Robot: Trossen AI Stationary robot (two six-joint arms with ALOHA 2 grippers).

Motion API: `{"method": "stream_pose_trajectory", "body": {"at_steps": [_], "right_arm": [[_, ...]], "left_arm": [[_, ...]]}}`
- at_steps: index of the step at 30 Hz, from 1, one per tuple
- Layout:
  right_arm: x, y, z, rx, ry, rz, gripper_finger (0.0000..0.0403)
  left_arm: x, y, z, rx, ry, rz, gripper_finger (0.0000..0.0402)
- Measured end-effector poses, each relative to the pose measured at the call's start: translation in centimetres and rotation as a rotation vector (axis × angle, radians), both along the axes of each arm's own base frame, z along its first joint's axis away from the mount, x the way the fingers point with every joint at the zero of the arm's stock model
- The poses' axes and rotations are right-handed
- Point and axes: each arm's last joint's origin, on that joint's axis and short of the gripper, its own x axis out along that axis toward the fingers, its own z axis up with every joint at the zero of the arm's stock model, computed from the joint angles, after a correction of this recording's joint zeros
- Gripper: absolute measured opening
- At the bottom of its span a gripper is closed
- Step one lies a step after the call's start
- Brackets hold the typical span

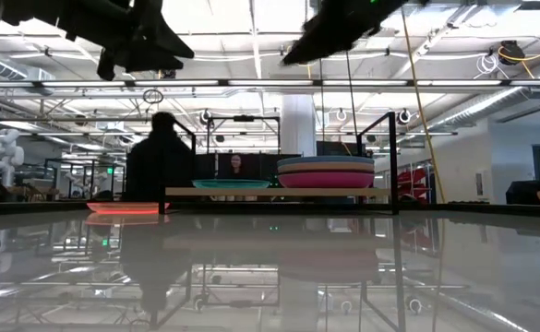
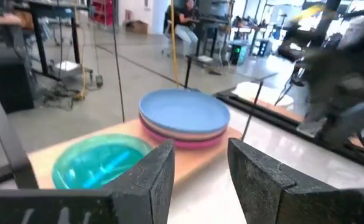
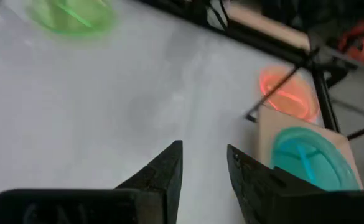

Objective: Place and stack plates onto a shelf
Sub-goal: Stack the light orange plate on the light blue plate

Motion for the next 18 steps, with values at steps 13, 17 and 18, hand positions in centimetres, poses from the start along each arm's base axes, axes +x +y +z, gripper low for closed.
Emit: {"method": "stream_pose_trajectory", "body": {"at_steps": [13, 17, 18], "right_arm": [[-14.1, 7.6, -5.5, 0.127, -0.431, -0.001, 0.0107], [-15.3, 7.3, -7.7, 0.159, -0.417, -0.046, 0.0107], [-15.5, 7.3, -7.9, 0.177, -0.409, -0.047, 0.0107]], "left_arm": [[0.7, -1.3, -0.5, 0.013, 0.047, -0.068, 0.0154], [1.0, -1.6, 0.7, 0.021, 0.083, -0.095, 0.0154], [0.9, -1.8, 1.1, 0.045, 0.137, -0.101, 0.0154]]}}
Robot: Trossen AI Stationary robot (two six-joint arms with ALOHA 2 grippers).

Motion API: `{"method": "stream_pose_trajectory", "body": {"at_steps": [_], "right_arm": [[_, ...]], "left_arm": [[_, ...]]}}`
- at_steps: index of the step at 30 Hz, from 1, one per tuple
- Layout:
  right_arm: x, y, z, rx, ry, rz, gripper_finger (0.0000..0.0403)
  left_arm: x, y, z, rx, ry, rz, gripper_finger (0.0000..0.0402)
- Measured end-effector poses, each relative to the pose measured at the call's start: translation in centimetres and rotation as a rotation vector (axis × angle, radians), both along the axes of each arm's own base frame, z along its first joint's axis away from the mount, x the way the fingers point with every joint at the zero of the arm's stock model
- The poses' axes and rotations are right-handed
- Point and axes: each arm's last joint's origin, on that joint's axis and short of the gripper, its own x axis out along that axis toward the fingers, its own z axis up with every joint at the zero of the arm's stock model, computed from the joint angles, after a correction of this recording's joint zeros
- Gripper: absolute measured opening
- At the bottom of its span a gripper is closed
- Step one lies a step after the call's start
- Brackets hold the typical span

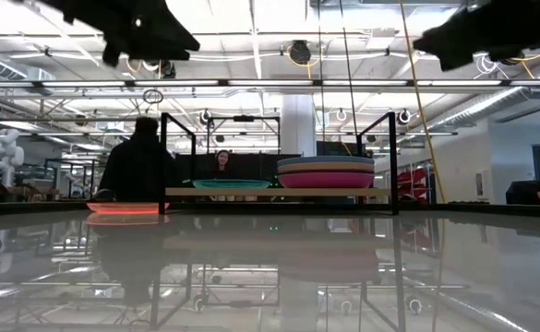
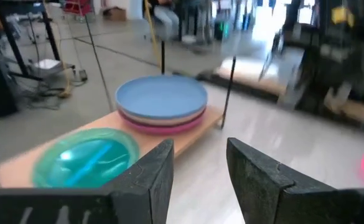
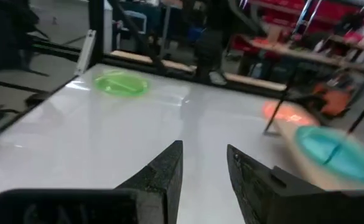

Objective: Place and stack plates onto a shelf
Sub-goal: Stack the light orange plate on the light blue plate

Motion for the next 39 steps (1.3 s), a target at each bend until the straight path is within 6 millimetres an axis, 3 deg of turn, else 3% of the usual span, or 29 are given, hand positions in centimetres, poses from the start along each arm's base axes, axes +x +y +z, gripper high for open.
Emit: {"method": "stream_pose_trajectory", "body": {"at_steps": [5, 11, 15, 23, 34, 39], "right_arm": [[-0.3, 0.5, -0.1, 0.05, -0.004, 0.044, 0.0107], [-0.6, 1.1, -0.2, 0.065, 0.009, 0.082, 0.0107], [-0.8, 1.4, -0.3, 0.073, 0.012, 0.097, 0.0107], [-1.0, 1.7, -0.3, 0.119, 0.016, 0.11, 0.0107], [-0.9, 1.8, 0.2, 0.104, -0.025, 0.117, 0.0107], [-0.9, 1.8, 0.2, 0.081, -0.028, 0.118, 0.0107]], "left_arm": [[-0.8, 1.2, 2.0, 0.05, 0.353, 0.059, 0.0154], [-2.9, 3.9, 2.4, -0.165, 0.678, 0.124, 0.0154], [-3.8, 5.6, 0.8, -0.253, 0.805, 0.184, 0.0154], [-5.3, 8.4, -4.2, -0.188, 0.997, 0.238, 0.0154], [-4.7, 10.3, -8.1, -0.118, 0.996, 0.193, 0.0154], [-4.5, 11.3, -9.8, -0.111, 1.135, 0.181, 0.0154]]}}
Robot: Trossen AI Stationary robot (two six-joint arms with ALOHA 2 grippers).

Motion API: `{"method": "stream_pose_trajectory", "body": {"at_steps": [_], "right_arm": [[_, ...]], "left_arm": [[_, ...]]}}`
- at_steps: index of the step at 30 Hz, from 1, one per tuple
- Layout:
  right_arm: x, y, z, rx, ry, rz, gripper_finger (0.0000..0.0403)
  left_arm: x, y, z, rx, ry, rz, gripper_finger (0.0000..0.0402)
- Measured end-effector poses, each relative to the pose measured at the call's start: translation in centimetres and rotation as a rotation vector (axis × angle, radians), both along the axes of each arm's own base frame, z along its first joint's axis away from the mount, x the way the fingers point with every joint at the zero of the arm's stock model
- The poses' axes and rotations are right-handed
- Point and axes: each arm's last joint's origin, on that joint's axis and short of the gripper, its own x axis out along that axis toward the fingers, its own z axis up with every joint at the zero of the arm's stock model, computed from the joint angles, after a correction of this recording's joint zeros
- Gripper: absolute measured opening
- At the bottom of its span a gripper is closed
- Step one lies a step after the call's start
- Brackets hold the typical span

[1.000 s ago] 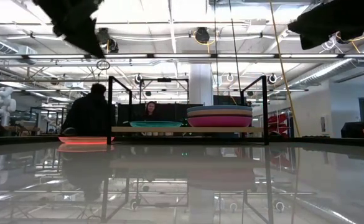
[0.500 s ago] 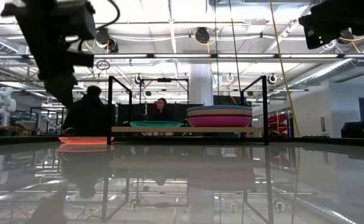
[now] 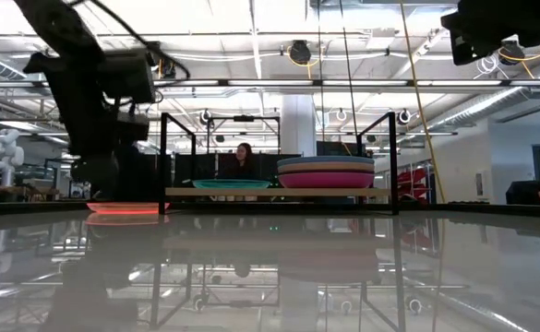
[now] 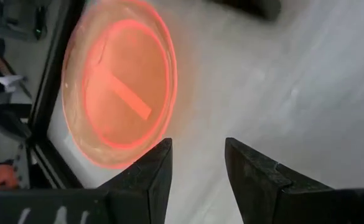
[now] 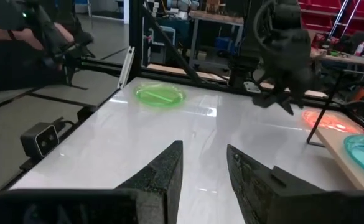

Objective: Place and stack plates onto a shelf
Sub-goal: Stack the light orange plate on the light blue plate

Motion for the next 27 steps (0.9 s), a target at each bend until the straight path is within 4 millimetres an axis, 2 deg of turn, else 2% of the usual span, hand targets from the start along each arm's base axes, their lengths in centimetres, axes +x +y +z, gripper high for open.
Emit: {"method": "stream_pose_trajectory", "body": {"at_steps": [9, 15, 23, 27], "right_arm": [[0.0, 0.0, 0.0, -0.014, 0.0, 0.001, 0.0107], [0.0, 0.0, -0.2, -0.014, 0.015, 0.0, 0.0107], [-0.1, 0.0, -0.5, 0.006, 0.047, -0.006, 0.0107], [-0.1, 0.0, -0.6, 0.013, 0.061, -0.008, 0.0107]], "left_arm": [[0.4, 1.6, -2.2, 0.038, 0.192, -0.04, 0.0154], [0.8, 2.9, -2.6, 0.083, 0.212, -0.061, 0.0154], [0.1, 5.2, -2.6, 0.052, 0.213, -0.01, 0.0154], [-0.1, 5.7, -2.7, 0.022, 0.201, -0.012, 0.0154]]}}
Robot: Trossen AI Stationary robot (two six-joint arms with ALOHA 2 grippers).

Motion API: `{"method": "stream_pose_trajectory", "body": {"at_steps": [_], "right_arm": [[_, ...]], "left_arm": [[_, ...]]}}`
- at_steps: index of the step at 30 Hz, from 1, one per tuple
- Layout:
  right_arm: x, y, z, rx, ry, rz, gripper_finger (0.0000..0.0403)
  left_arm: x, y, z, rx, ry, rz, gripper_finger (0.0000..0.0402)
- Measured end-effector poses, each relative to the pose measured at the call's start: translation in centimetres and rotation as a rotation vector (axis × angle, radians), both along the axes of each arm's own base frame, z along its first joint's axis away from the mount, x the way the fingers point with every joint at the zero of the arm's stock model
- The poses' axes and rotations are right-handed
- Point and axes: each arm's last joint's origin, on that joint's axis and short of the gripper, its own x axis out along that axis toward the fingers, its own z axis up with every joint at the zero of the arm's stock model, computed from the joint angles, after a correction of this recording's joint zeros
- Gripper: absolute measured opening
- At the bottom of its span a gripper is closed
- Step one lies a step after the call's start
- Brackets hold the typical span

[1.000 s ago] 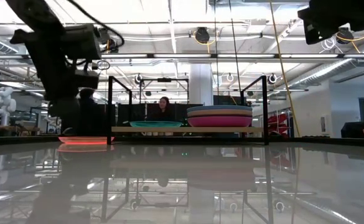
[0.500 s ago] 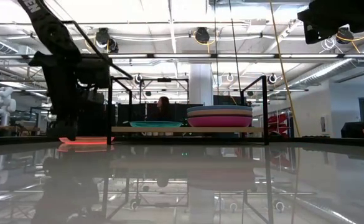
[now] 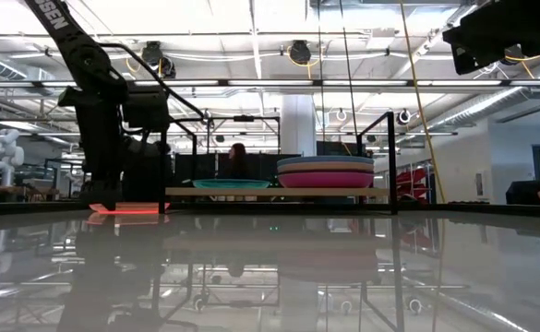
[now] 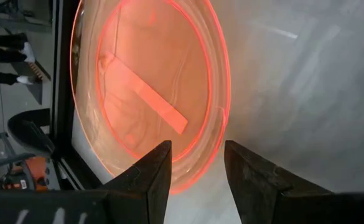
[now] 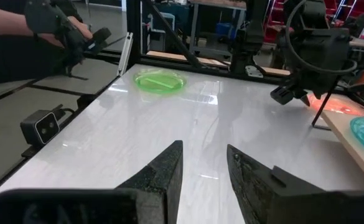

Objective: Place and stack plates onto a shelf
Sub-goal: Stack the light orange plate on the light blue plate

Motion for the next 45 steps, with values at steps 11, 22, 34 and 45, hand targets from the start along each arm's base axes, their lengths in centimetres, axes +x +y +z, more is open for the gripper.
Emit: {"method": "stream_pose_trajectory", "body": {"at_steps": [11, 22, 34, 45], "right_arm": [[0.0, 0.0, -0.1, 0.042, 0.012, -0.005, 0.0107], [0.0, 0.0, -0.1, 0.046, 0.015, -0.004, 0.0107], [0.0, 0.0, 0.0, 0.05, 0.007, -0.003, 0.0107], [0.0, 0.1, 0.3, 0.065, -0.015, -0.002, 0.0107]], "left_arm": [[0.1, -0.1, -0.1, -0.04, -0.035, 0.009, 0.0067], [0.6, -2.4, -0.2, -0.141, -0.114, 0.048, 0.0003], [0.2, -8.1, 1.6, -0.197, -0.231, 0.164, 0.0001], [0.8, -10.8, 9.8, -0.01, -0.461, 0.197, 0.0001]]}}
